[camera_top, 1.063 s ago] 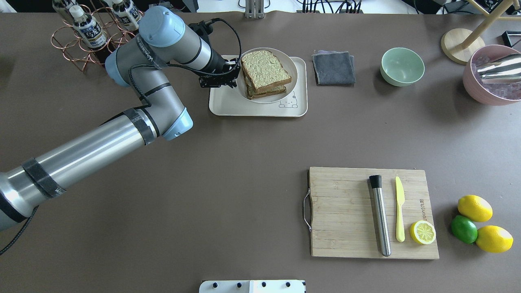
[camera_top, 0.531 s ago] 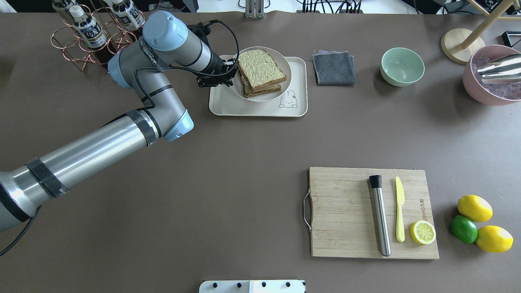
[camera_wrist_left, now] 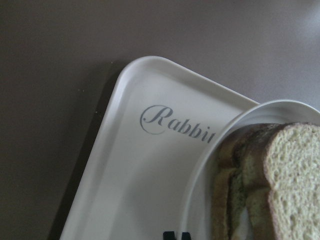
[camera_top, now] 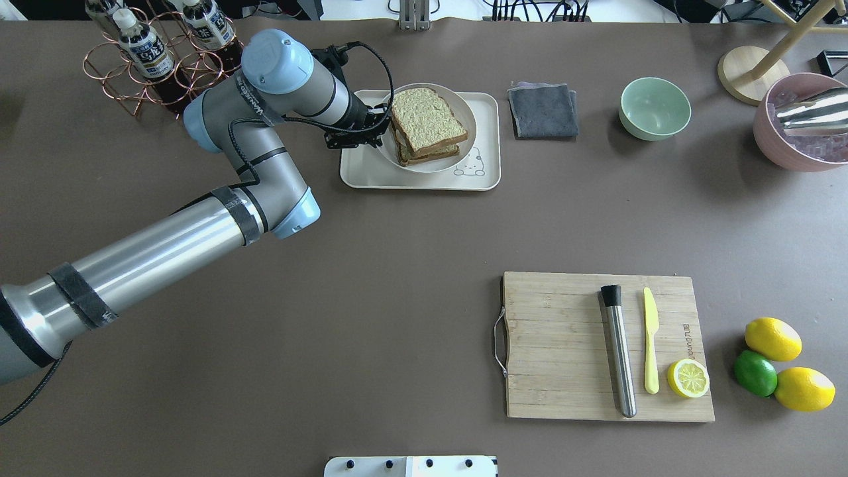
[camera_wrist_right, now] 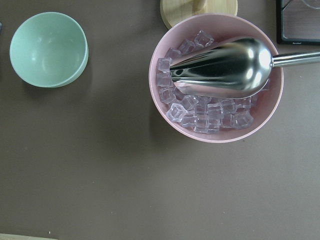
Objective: Make sandwich and place on tray
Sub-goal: 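Position the plate onto the tray and open the left gripper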
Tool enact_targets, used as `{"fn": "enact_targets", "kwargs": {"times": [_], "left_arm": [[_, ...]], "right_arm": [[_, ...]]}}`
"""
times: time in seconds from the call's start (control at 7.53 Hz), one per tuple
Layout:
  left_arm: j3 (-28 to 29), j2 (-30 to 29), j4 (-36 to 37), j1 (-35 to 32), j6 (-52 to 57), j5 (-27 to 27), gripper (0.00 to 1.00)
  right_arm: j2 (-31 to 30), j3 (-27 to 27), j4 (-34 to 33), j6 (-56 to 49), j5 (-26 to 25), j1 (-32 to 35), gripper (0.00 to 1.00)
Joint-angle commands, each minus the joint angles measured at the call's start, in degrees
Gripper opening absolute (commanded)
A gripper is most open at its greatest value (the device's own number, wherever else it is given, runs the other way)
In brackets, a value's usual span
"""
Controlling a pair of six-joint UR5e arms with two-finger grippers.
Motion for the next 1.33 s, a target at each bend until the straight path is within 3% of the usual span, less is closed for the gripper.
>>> {"fn": "enact_targets", "kwargs": {"times": [0.0,0.27,0.4,0.53,0.66,0.93,1.2], "left_arm": [[0.2,-0.1,0.0,1.3,0.1,2.0,0.0],[0.2,0.0,0.0,1.3,0.2,2.1,0.0],[0.2,0.0,0.0,0.9,0.0,2.0,0.06],[0.2,0.0,0.0,0.7,0.1,2.0,0.42],[0.0,0.2,0.0,0.7,0.4,2.1,0.97],[-2.0,1.4,0.0,0.3,0.7,2.2,0.98],[-9.9,7.3,2.0,-2.1,10.9,1.9,0.98]], "right_arm": [[0.1,-0.2,0.0,0.0,0.0,-0.1,1.0],[0.0,-0.2,-0.1,0.0,0.0,0.0,1.0],[0.0,-0.2,-0.1,0.0,0.0,0.0,1.0],[0.0,-0.2,0.0,0.0,0.0,0.0,1.0],[0.2,-0.3,-0.1,0.0,0.0,0.0,1.0],[0.4,-0.5,-0.1,0.0,0.1,0.3,1.0],[0.5,-0.1,-0.4,0.2,0.1,0.5,1.0]]}}
